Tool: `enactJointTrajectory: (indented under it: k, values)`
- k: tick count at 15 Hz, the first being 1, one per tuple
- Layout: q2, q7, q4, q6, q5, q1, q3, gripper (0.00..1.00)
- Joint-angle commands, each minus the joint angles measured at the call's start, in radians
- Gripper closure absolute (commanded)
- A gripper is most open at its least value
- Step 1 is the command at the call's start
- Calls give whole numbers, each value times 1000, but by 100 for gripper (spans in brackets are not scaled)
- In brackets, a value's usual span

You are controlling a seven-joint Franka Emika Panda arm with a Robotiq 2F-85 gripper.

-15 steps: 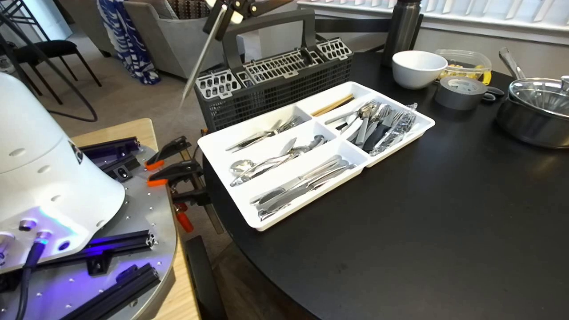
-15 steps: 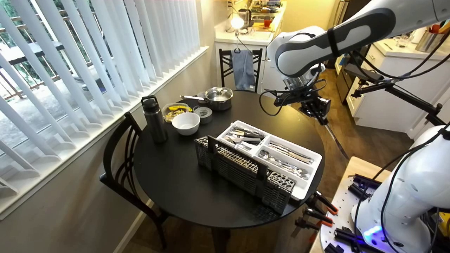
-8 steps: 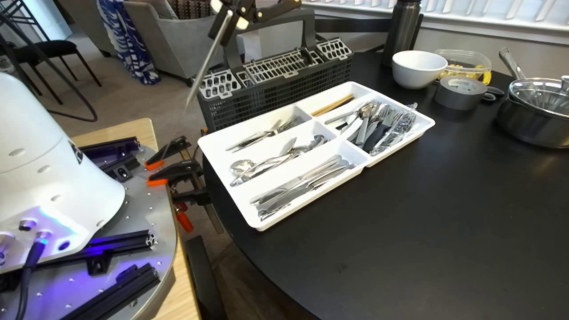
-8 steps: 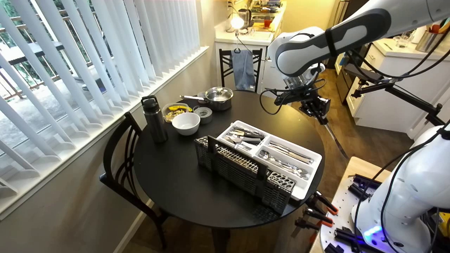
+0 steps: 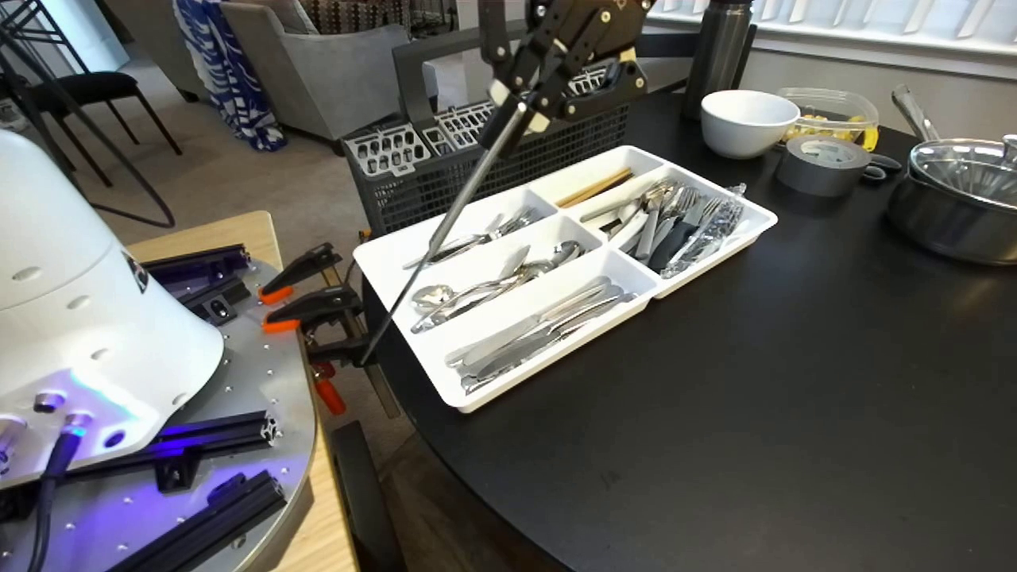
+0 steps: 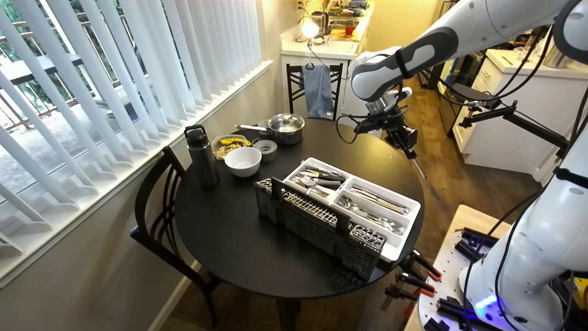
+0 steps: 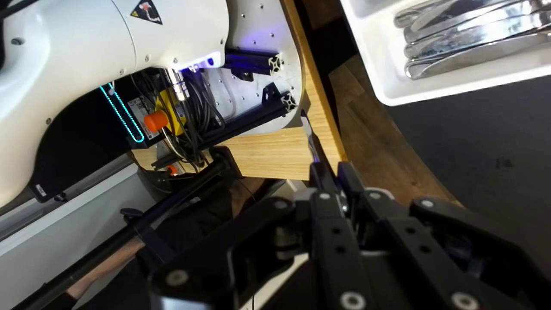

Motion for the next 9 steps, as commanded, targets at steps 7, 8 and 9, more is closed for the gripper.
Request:
enactJointTrajectory:
  k: [7,8,9]
  values:
    - [169,36,241,-28,-69,24,-20,98]
    - [185,40,256,-29,-63,26,-22,98]
    - [203,44,271,-28,-53,26,-24,98]
